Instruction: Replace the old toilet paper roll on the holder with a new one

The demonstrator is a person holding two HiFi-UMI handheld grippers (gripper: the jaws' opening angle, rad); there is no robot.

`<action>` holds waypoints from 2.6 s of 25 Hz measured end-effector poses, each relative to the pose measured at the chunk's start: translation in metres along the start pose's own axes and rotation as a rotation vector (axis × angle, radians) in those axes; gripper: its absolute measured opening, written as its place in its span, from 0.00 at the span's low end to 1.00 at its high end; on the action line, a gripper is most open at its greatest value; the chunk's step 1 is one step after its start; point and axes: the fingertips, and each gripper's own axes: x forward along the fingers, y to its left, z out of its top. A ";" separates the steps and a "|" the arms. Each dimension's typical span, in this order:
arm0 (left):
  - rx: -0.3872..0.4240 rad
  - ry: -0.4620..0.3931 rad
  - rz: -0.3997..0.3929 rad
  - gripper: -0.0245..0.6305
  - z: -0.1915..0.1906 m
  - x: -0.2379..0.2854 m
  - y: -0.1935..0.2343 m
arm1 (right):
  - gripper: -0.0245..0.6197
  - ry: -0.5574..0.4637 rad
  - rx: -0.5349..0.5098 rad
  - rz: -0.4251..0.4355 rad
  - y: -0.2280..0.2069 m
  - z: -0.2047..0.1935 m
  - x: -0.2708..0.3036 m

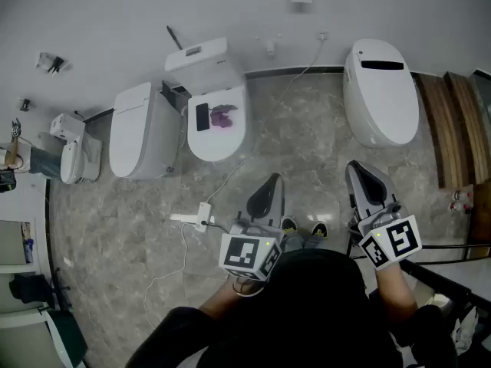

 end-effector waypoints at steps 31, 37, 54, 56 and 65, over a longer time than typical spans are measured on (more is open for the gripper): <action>-0.011 -0.017 0.008 0.07 0.012 0.025 0.086 | 0.07 -0.006 0.000 -0.109 -0.011 -0.004 0.068; 0.002 -0.011 0.020 0.07 0.020 0.059 0.093 | 0.07 -0.012 0.014 -0.082 -0.036 -0.001 0.097; 0.071 0.024 0.019 0.07 0.046 0.211 0.071 | 0.07 -0.015 0.068 -0.055 -0.181 0.025 0.166; 0.072 0.027 0.025 0.07 0.047 0.223 0.068 | 0.07 -0.016 0.074 -0.058 -0.197 0.025 0.170; 0.093 0.030 0.055 0.07 0.053 0.265 0.064 | 0.07 -0.008 0.097 -0.049 -0.238 0.020 0.182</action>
